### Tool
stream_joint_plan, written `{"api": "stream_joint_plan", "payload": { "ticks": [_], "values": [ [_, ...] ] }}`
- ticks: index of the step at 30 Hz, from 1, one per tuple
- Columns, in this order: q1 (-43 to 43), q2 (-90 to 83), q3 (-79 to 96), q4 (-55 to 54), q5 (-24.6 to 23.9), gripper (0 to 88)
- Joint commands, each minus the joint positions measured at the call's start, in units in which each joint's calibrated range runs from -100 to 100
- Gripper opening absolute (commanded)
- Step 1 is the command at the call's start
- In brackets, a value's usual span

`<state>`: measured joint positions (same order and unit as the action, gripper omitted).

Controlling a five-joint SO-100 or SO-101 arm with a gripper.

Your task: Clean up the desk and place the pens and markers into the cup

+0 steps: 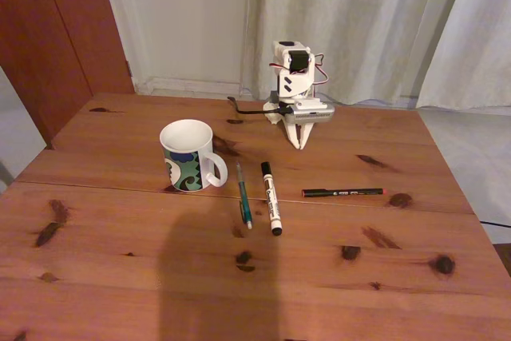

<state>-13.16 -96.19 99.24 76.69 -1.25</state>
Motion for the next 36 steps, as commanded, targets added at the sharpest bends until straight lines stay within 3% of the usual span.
{"api": "stream_joint_plan", "payload": {
  "ticks": [1,36],
  "values": [
    [-0.4,-0.2,0.5,0.7,0.4,0.8],
    [-0.7,0.3,0.5,0.4,0.2,0.8]
  ]
}}
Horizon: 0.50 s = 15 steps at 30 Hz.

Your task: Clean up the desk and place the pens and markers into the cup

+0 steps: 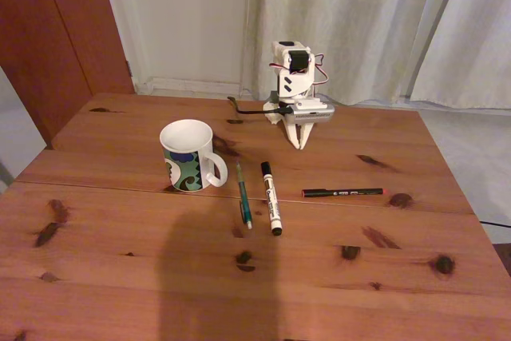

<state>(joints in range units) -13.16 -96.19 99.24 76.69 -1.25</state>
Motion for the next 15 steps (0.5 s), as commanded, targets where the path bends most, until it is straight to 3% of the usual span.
{"api": "stream_joint_plan", "payload": {
  "ticks": [1,15],
  "values": [
    [-0.9,0.3,0.5,0.1,0.1,0.8],
    [3.3,15.7,-5.6,-9.0,-0.1,0.6]
  ]
}}
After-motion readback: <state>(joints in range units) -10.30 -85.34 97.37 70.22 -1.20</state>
